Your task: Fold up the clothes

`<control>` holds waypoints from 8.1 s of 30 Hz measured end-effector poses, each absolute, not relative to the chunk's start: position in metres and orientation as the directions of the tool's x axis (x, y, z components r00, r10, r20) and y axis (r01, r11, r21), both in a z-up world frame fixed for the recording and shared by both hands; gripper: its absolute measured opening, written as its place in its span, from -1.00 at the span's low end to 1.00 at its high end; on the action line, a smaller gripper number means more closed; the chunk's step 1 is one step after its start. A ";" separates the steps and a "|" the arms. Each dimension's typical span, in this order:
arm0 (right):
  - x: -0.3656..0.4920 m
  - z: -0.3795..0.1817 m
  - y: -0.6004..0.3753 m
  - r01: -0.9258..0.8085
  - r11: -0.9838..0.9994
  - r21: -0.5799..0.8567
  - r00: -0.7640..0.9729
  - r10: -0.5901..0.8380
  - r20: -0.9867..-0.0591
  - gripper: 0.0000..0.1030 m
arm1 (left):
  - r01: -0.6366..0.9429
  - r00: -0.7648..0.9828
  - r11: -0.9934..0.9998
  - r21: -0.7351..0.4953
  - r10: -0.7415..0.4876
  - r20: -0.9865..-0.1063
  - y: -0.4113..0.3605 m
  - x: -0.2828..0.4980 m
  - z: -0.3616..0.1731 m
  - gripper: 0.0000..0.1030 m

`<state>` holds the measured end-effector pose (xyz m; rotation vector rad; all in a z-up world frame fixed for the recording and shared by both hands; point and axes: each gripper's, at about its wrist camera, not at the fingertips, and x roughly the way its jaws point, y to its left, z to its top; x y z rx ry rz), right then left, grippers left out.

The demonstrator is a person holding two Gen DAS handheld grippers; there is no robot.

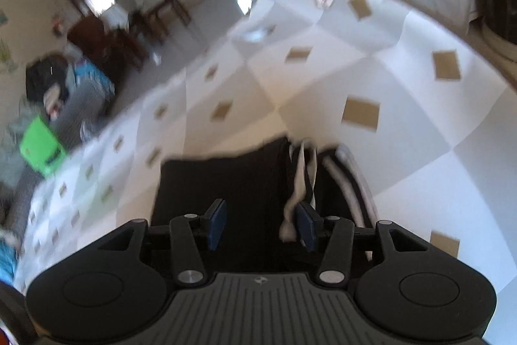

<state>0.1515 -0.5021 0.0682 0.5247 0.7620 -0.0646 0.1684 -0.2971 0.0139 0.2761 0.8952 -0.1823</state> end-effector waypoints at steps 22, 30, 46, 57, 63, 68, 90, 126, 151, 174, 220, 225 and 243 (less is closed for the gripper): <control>0.167 0.027 -0.498 0.300 0.841 0.450 0.603 0.198 -0.772 -0.09 | 0.230 0.589 0.967 0.114 -0.044 -0.807 -0.286 0.176 0.005 0.82; 0.171 0.027 -0.492 0.323 0.890 0.321 0.581 0.081 -0.810 -0.11 | 0.247 0.572 0.964 0.103 -0.059 -0.818 -0.287 0.169 0.006 0.95; 0.155 0.046 -0.480 0.403 0.897 0.181 0.534 -0.069 -0.842 0.06 | 0.275 0.578 0.957 0.094 -0.087 -0.811 -0.282 0.138 0.037 0.96; 0.140 0.046 -0.467 0.395 0.905 0.158 0.494 -0.064 -0.867 0.07 | 0.303 0.579 0.950 0.077 -0.119 -0.807 -0.279 0.111 0.050 0.99; 0.135 0.053 -0.464 0.379 0.916 0.133 0.493 -0.079 -0.866 0.06 | 0.308 0.578 0.949 0.066 -0.132 -0.805 -0.277 0.100 0.054 0.99; 0.132 0.055 -0.464 0.380 0.915 0.134 0.486 -0.075 -0.871 0.06 | 0.308 0.577 0.950 0.056 -0.140 -0.805 -0.277 0.095 0.056 0.99; 0.110 0.070 -0.460 0.382 0.908 0.171 0.501 -0.048 -0.864 0.06 | 0.311 0.578 0.950 0.006 -0.184 -0.795 -0.265 0.056 0.068 0.99; 0.120 0.064 -0.347 0.125 0.987 0.101 0.462 0.032 -0.887 0.07 | 0.140 0.571 0.989 -0.043 -0.116 -0.813 -0.166 0.049 0.069 0.99; 0.121 0.053 -0.268 -0.039 0.996 0.082 0.429 0.090 -0.899 0.07 | 0.066 0.603 0.997 -0.040 -0.072 -0.794 -0.119 0.038 0.074 0.91; 0.125 0.026 -0.190 -0.196 0.976 0.093 0.352 0.159 -0.922 0.07 | -0.075 0.531 0.997 0.011 0.049 -0.846 -0.032 0.040 0.059 0.99; 0.129 -0.016 -0.168 -0.301 0.953 -0.036 0.696 0.194 -0.691 0.48 | -0.286 0.496 0.957 0.050 0.193 -0.847 0.071 0.096 0.028 0.99; 0.131 -0.021 -0.170 -0.292 0.956 -0.038 0.736 0.199 -0.647 0.56 | -0.290 0.497 0.956 0.046 0.192 -0.846 0.070 0.099 0.026 0.99; 0.140 -0.026 -0.173 -0.263 0.964 -0.036 0.758 0.183 -0.626 0.77 | -0.297 0.480 0.953 0.054 0.198 -0.855 0.077 0.105 0.024 0.99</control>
